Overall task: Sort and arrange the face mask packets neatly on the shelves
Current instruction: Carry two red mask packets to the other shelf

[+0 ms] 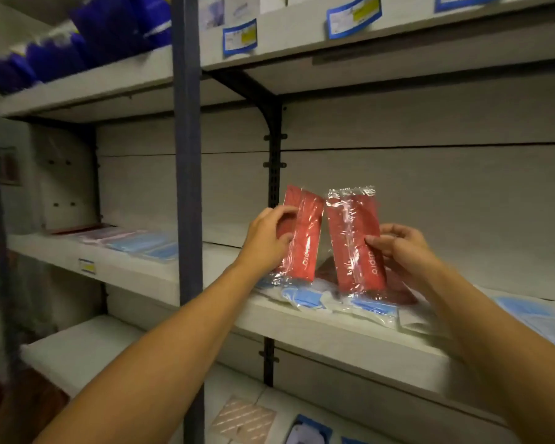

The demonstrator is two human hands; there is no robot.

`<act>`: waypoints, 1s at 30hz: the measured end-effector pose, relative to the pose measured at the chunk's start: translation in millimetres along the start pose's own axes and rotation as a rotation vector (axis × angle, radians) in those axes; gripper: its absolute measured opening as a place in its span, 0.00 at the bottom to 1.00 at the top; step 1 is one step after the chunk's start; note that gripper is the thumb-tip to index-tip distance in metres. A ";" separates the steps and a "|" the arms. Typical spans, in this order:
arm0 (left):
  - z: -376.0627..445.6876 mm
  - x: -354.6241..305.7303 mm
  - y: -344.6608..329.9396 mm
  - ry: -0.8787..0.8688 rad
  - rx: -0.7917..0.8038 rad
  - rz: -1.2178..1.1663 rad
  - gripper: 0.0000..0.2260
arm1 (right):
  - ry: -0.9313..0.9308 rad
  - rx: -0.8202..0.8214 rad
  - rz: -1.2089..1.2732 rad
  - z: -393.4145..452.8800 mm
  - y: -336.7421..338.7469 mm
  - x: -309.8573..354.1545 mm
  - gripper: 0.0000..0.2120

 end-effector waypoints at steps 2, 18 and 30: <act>-4.1 -2.4 20.8 -0.012 -0.030 0.007 0.20 | 0.024 0.006 0.047 1.6 -17.7 9.4 0.09; -82.2 75.4 229.7 0.055 -0.259 0.195 0.14 | 0.115 0.301 0.098 -57.6 -215.1 29.4 0.10; -135.2 148.9 377.3 0.277 -0.366 0.281 0.17 | 0.130 0.430 0.063 -116.9 -372.2 34.2 0.10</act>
Point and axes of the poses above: each hand's wrist, its own z-axis towards the middle knuckle, its own y-axis out of the back of the hand, x = y × z, the point moved 1 cm from there along z, towards the middle knuckle, and after that the axes turned 12 degrees about y, right-handed, at the moved point
